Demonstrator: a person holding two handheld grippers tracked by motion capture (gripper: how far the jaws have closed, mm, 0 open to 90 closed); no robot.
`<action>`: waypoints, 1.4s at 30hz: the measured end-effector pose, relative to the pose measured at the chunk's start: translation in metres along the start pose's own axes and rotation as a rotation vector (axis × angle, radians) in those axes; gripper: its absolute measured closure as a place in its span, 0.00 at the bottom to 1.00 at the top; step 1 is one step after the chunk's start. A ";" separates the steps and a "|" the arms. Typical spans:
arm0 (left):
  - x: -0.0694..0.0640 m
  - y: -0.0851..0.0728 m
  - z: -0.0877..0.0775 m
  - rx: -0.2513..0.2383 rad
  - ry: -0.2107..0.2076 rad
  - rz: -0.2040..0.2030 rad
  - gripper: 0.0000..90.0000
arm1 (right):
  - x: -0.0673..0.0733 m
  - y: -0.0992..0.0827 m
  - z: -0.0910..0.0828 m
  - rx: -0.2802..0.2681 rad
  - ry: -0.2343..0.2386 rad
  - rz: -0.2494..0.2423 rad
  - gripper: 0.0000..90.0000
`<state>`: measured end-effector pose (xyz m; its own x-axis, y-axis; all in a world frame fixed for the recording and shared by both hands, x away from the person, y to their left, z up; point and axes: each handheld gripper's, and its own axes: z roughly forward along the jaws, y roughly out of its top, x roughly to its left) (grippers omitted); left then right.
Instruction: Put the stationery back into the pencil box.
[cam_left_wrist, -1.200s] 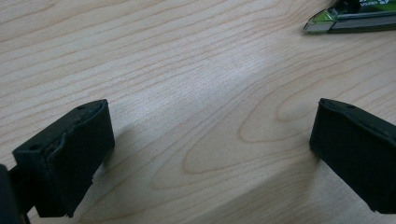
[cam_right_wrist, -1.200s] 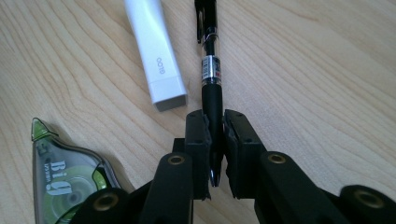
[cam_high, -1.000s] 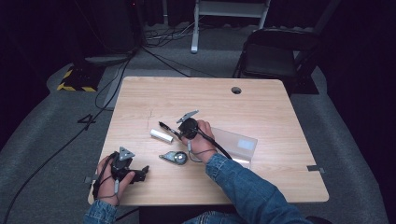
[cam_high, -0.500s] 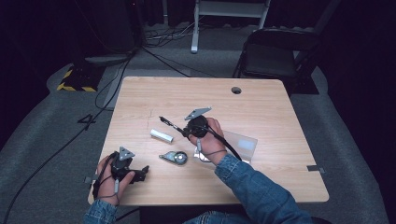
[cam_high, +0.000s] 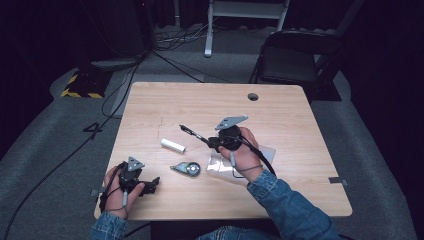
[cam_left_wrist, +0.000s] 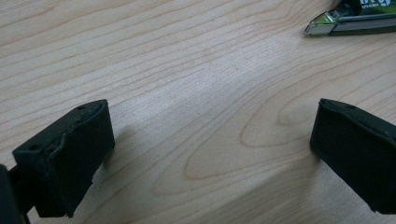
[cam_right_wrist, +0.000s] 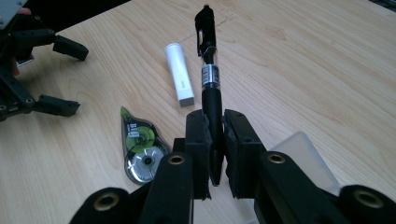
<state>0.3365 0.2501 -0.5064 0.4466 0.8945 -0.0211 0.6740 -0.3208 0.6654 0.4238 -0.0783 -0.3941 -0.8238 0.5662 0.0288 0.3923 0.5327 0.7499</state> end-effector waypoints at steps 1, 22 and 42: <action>0.000 0.000 0.000 0.000 0.000 0.001 0.00 | 0.000 -0.001 -0.002 -0.002 -0.001 0.000 0.90; 0.000 0.000 0.001 -0.002 -0.003 -0.006 0.00 | -0.006 -0.034 -0.062 -0.032 -0.013 -0.004 0.90; 0.000 0.000 0.001 -0.002 0.000 -0.006 0.00 | -0.029 -0.073 -0.108 -0.005 -0.055 -0.037 0.90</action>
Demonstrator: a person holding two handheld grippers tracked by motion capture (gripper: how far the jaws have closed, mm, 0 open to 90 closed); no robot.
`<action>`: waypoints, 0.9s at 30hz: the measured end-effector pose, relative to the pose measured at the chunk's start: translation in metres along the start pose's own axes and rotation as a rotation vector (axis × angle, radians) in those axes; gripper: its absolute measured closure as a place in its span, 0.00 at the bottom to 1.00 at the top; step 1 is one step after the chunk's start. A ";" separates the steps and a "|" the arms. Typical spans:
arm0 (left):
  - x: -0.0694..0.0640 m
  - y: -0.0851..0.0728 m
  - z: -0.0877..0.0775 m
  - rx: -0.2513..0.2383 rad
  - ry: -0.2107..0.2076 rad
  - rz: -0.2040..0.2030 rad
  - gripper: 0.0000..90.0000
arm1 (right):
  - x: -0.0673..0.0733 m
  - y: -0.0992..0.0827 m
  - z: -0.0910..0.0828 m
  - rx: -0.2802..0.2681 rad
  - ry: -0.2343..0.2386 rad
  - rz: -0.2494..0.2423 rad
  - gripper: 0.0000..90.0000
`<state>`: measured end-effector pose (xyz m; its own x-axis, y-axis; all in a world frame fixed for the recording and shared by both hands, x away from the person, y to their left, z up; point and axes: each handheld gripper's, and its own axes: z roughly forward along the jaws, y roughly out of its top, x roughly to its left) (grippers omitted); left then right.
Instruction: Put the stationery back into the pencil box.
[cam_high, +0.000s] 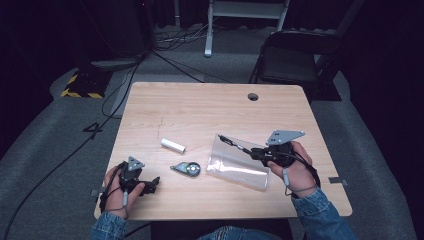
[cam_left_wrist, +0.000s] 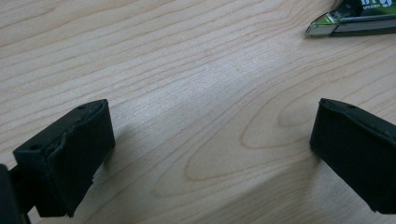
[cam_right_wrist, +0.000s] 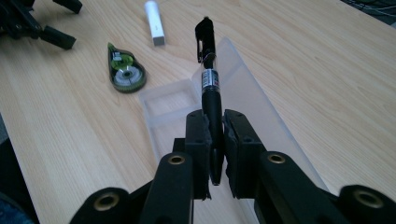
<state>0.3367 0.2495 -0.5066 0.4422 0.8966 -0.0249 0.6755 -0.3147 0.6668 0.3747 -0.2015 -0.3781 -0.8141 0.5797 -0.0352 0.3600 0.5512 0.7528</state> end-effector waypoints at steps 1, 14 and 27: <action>0.000 0.000 0.000 0.000 0.000 0.000 0.00 | -0.001 -0.002 -0.001 0.003 -0.002 0.000 0.90; 0.000 0.000 0.000 0.000 0.000 0.000 0.00 | -0.010 -0.022 -0.002 0.063 0.001 0.016 0.90; 0.000 0.000 0.000 0.000 0.000 0.000 0.00 | -0.008 -0.035 0.011 0.133 0.038 0.017 0.90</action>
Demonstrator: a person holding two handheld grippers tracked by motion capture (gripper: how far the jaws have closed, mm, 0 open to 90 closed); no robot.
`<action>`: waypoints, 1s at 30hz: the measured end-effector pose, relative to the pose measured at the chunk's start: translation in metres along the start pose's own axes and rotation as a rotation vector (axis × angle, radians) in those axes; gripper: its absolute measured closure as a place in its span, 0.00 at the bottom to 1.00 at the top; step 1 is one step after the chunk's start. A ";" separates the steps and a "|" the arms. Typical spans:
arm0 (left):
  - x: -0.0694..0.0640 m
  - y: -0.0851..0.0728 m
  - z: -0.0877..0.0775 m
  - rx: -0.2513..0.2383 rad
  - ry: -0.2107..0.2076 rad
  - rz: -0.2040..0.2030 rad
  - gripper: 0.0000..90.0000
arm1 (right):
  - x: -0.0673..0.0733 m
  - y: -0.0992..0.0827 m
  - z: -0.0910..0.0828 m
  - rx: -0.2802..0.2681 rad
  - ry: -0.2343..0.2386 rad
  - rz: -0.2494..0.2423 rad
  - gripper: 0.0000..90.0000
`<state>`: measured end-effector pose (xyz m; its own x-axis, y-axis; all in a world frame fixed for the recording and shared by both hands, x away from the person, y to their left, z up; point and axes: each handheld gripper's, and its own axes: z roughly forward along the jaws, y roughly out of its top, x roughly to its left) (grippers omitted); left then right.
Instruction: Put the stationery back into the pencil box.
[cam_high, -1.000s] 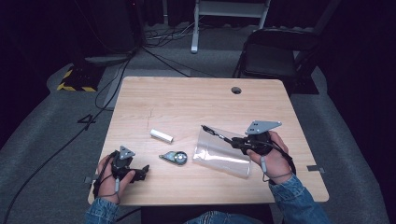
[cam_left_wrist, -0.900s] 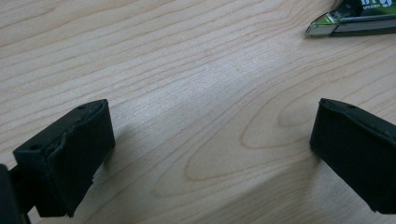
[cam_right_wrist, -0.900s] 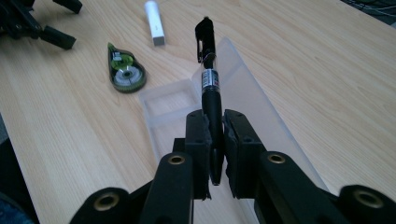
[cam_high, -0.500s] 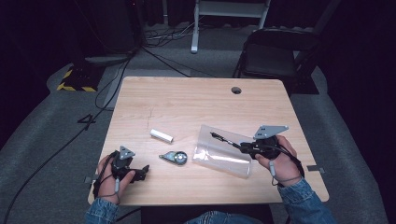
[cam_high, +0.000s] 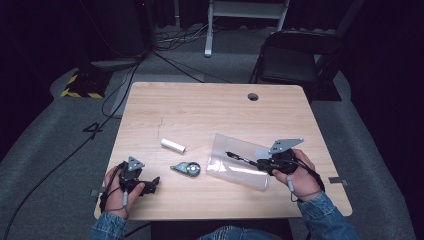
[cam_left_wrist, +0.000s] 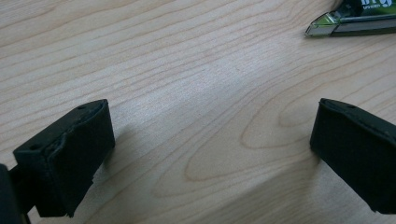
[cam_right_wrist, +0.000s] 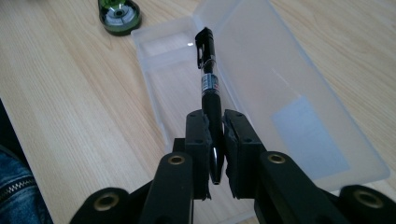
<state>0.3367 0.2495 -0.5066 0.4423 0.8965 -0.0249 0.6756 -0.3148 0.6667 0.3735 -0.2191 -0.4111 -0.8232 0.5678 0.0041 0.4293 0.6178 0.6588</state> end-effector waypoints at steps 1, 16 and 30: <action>0.000 0.000 0.000 0.000 0.000 0.000 0.00 | 0.000 -0.001 0.001 0.003 0.001 0.002 0.90; 0.000 0.000 0.000 0.000 0.000 0.000 0.00 | -0.005 -0.012 0.015 0.045 0.029 0.016 0.90; 0.000 0.000 0.000 0.000 0.000 0.000 0.00 | -0.005 -0.015 0.024 0.064 0.001 0.011 0.90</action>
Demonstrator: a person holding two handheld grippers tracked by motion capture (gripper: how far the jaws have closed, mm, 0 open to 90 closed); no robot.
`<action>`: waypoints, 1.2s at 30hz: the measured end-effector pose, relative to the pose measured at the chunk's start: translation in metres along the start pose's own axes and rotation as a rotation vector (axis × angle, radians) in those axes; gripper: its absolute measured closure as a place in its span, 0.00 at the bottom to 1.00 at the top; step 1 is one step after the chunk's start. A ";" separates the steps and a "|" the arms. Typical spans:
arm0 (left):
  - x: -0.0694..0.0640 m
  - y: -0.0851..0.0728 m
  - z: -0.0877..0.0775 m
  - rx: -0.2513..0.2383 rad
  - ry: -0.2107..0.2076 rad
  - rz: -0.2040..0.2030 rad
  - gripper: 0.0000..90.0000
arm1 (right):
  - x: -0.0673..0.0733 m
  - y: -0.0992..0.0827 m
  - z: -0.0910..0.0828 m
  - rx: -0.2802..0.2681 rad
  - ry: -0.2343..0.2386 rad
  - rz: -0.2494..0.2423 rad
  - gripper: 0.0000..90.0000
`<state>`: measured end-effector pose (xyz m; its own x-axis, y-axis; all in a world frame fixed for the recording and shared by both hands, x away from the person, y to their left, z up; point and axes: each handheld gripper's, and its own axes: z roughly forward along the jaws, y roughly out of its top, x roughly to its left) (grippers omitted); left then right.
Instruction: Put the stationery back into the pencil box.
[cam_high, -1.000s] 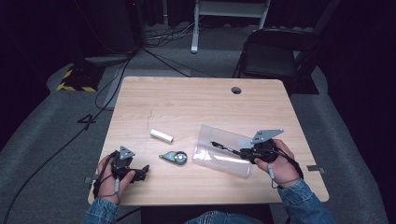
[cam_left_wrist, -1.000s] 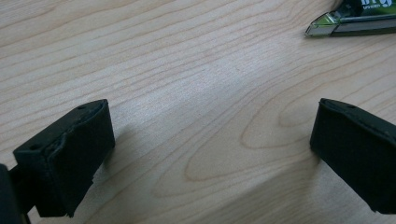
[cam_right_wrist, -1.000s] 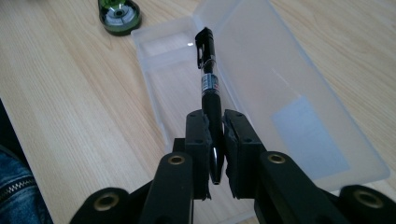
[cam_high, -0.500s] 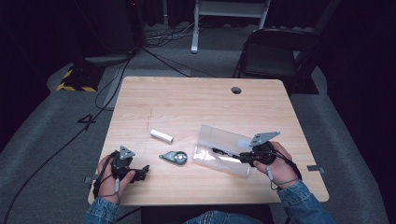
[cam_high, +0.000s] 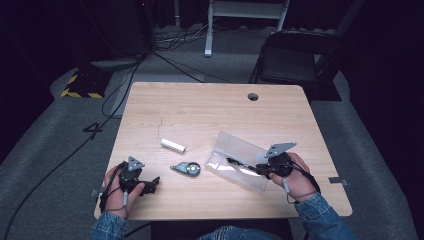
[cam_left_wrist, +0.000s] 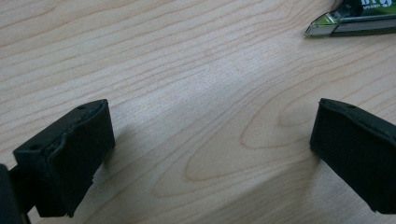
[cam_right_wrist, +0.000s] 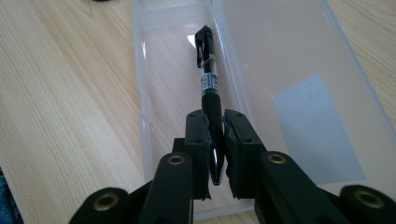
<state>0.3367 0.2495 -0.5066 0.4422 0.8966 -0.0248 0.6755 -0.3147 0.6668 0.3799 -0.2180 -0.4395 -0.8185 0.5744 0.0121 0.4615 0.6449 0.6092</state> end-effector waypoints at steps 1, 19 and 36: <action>0.000 0.000 0.000 0.000 0.000 0.000 0.00 | 0.001 0.000 0.001 0.007 -0.003 0.003 0.90; 0.000 0.000 0.000 0.000 0.000 0.000 0.00 | 0.004 -0.003 0.014 0.079 -0.045 -0.028 0.90; 0.000 0.000 0.000 0.000 0.000 0.000 0.00 | 0.005 -0.004 0.018 0.106 -0.062 -0.040 0.89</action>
<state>0.3367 0.2495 -0.5066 0.4423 0.8965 -0.0249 0.6755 -0.3147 0.6668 0.3803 -0.2087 -0.4564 -0.8161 0.5747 -0.0614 0.4650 0.7159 0.5208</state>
